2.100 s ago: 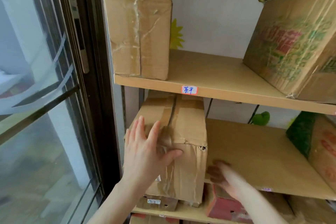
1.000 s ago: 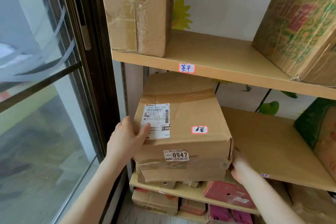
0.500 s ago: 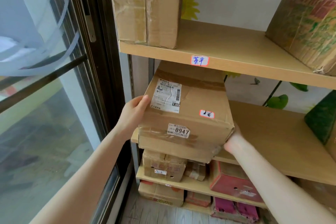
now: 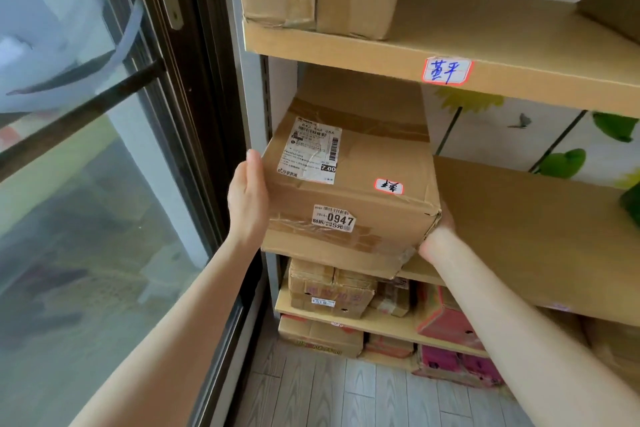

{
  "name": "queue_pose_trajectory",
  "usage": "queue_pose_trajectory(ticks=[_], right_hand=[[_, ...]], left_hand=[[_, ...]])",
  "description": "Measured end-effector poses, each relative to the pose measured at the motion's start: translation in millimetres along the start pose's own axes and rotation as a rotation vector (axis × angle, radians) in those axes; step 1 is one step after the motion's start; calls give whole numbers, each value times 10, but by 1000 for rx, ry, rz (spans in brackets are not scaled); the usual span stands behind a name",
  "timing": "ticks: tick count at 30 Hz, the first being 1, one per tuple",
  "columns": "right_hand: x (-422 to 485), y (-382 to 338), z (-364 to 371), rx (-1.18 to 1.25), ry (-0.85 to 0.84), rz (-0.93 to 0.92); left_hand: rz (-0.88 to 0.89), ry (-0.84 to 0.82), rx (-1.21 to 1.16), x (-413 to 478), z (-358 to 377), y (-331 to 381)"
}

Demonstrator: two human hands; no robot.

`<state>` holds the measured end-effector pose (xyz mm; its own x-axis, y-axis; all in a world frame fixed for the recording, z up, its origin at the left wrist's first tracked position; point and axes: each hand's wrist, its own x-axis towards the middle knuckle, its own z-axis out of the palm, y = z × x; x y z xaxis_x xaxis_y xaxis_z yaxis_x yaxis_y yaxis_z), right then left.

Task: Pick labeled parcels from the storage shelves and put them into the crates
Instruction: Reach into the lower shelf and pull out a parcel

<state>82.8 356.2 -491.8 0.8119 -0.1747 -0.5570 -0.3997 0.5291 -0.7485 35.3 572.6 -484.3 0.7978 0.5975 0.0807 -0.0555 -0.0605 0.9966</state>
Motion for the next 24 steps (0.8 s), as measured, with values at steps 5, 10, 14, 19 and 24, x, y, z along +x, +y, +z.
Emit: queue_pose_trajectory(ticks=[5,10,14,19,24], right_hand=[[104,453,-499,73,158,-244],[215,1628,-1158,-238,339,-320],[799,2060,-1182,-421,327,-202],[1707,2126,-1056,-515,84,45],[1730,2229,-1139,-374,-96,20]], left_hand=[[-215,338,-188,-192,-200,-819],[-411,50,205,-381,-155,-2062],[-313,-187,450,-233,121,-2565],[-321,-319,452,31,379,-3009],[-319,-295,163,-154,344,-3122]])
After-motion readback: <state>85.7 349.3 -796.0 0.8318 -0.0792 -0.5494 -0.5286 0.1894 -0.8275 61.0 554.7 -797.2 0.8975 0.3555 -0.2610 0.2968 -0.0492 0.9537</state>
